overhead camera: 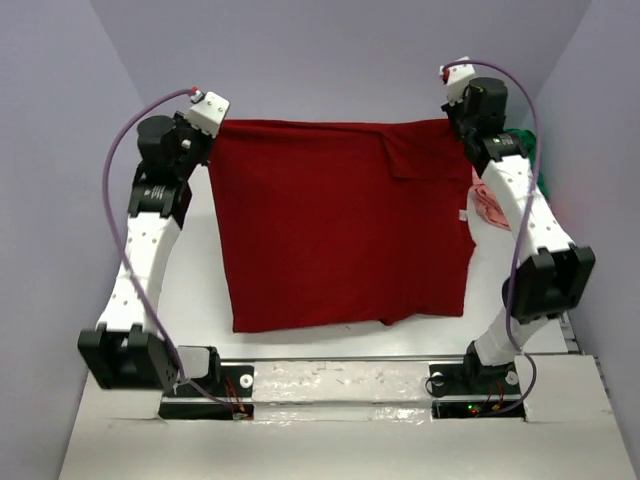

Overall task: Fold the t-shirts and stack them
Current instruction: Flatten out the tshirt

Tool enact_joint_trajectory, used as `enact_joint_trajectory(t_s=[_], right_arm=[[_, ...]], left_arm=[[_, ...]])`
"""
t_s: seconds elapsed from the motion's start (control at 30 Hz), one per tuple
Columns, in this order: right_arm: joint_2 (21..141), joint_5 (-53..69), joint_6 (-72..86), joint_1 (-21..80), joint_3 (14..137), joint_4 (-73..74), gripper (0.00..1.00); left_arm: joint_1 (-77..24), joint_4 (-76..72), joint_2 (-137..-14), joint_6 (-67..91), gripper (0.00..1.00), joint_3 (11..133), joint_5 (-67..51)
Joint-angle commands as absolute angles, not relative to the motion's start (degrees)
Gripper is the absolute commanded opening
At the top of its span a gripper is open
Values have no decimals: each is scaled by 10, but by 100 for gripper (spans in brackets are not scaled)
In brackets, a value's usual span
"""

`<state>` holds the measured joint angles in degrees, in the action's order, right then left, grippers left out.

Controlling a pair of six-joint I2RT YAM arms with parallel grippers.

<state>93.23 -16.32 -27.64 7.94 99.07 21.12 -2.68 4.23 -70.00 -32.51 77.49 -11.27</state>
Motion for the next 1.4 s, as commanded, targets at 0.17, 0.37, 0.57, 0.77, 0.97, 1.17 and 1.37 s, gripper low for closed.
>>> enact_joint_trajectory(t_s=[0.17,0.37,0.57,0.77,0.97,1.17,1.37], right_arm=[[1099,-183,-305,66,1193,153,0],[1112,-177,-292,66,1280,194,0],[979,-166,-270,66,1174,203,0],[811,-159,-245,66,993,203,0],[630,-176,-243,66,924,226,0],[607,-200,-266,66,997,242,0],[688,-200,-277,66,1022,225,0]], left_arm=[[-16,-55,-868,-305,0,870,-60],[-16,-17,-885,-281,0,961,-78],[-16,-8,-767,-296,0,867,-126],[-17,32,-581,-324,0,731,-143],[-17,134,-444,-341,0,718,-150],[-15,154,-442,-324,0,811,-147],[-14,120,-517,-330,0,841,-145]])
